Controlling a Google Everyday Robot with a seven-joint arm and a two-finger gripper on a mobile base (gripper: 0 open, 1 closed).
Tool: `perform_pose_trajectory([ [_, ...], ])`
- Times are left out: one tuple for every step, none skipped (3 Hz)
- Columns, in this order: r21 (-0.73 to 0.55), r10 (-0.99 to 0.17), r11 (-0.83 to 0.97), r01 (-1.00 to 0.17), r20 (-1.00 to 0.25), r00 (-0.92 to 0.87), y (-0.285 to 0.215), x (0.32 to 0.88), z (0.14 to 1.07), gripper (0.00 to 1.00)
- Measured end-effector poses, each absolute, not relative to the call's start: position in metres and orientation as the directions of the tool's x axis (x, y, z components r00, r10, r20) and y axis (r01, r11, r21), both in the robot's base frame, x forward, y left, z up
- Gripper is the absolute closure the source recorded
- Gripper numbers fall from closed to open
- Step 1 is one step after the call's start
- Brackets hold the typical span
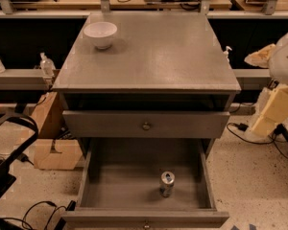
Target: Pick redbull can from middle drawer and place on counter
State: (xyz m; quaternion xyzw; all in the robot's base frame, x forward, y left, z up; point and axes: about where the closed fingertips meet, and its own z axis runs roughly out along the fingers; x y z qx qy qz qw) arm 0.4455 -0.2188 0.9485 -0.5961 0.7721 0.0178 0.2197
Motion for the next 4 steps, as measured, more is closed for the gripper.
perform_pose_trajectory([
  [-0.210, -0.838, 0.308, -0.928, -0.522, -0.160, -0.225, 0.444, 0.888, 0.00],
  [-0.197, -0.710, 0.360, -0.912, -0.692, -0.131, -0.223, 0.445, 0.830, 0.00],
  [-0.176, -0.534, 0.421, -0.890, -0.841, -0.087, -0.218, 0.442, 0.794, 0.00],
  [-0.196, -0.420, 0.410, -0.891, -0.908, 0.006, -0.208, 0.441, 0.762, 0.00],
])
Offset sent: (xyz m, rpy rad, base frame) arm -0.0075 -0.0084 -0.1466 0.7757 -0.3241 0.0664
